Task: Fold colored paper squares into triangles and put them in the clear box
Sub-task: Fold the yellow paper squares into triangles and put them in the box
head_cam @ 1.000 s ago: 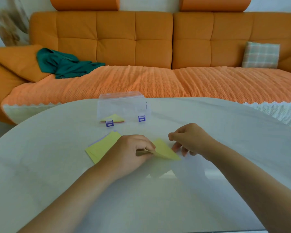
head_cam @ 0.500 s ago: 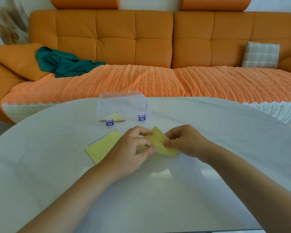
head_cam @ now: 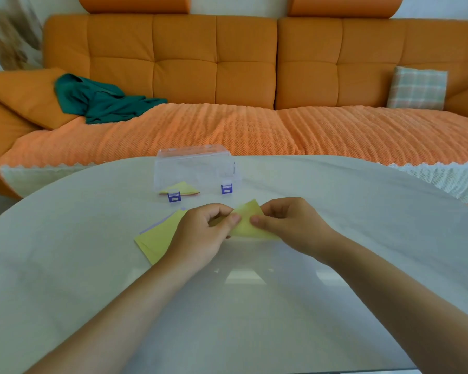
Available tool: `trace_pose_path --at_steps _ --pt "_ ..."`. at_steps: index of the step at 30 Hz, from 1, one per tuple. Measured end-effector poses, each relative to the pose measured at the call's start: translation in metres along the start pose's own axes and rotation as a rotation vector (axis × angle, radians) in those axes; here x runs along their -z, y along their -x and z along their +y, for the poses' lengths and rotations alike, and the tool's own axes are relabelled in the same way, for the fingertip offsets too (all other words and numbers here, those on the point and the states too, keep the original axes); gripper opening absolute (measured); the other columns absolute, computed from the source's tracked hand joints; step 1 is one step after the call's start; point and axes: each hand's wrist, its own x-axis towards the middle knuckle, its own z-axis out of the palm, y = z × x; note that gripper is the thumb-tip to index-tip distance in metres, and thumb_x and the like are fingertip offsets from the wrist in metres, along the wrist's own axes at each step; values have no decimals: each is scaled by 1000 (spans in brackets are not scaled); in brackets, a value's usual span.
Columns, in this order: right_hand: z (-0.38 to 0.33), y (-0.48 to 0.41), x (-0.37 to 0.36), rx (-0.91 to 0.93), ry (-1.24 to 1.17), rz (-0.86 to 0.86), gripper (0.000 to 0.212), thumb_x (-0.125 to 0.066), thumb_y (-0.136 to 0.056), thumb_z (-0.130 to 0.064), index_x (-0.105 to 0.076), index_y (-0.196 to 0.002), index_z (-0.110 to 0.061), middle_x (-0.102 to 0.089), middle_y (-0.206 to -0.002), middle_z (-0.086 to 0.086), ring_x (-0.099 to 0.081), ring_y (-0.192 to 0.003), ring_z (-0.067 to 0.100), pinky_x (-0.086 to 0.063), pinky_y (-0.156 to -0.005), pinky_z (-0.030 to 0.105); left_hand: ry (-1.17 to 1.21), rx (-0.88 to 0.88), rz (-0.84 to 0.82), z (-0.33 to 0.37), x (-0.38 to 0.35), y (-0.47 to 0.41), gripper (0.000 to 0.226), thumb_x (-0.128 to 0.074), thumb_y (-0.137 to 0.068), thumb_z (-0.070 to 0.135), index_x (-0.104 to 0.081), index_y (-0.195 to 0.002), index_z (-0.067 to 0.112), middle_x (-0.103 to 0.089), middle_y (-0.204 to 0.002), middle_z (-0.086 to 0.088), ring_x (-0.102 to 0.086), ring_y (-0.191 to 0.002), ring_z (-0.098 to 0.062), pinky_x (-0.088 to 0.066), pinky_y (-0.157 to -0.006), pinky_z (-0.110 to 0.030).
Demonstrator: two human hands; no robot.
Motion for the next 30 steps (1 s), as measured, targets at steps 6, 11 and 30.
trace_pose_path --at_steps 6,11,30 --pt "2 1 1 -12 21 -12 13 -77 -86 -32 -76 -77 -23 -69 -68 3 -50 -56 9 -40 -51 21 15 -41 -34 3 -3 0 16 -73 -87 26 -70 -97 38 -72 -92 21 -65 -89 4 -47 -81 -16" --pt "2 1 -1 -13 -16 4 11 -77 -85 -35 -78 -78 -27 -71 -69 -4 -53 -57 3 -40 -51 15 40 -26 24 2 -4 -1 18 -76 -85 26 -70 -95 39 -71 -77 16 -61 -69 0 -42 -65 -10" --pt "3 11 -22 96 359 99 26 -41 -104 -35 -64 -95 -28 -63 -79 -9 -57 -74 12 -45 -67 31 -138 -164 87 1 -22 5 26 -63 -96 20 -72 -120 27 -64 -81 8 -53 -72 2 -36 -66 -9"
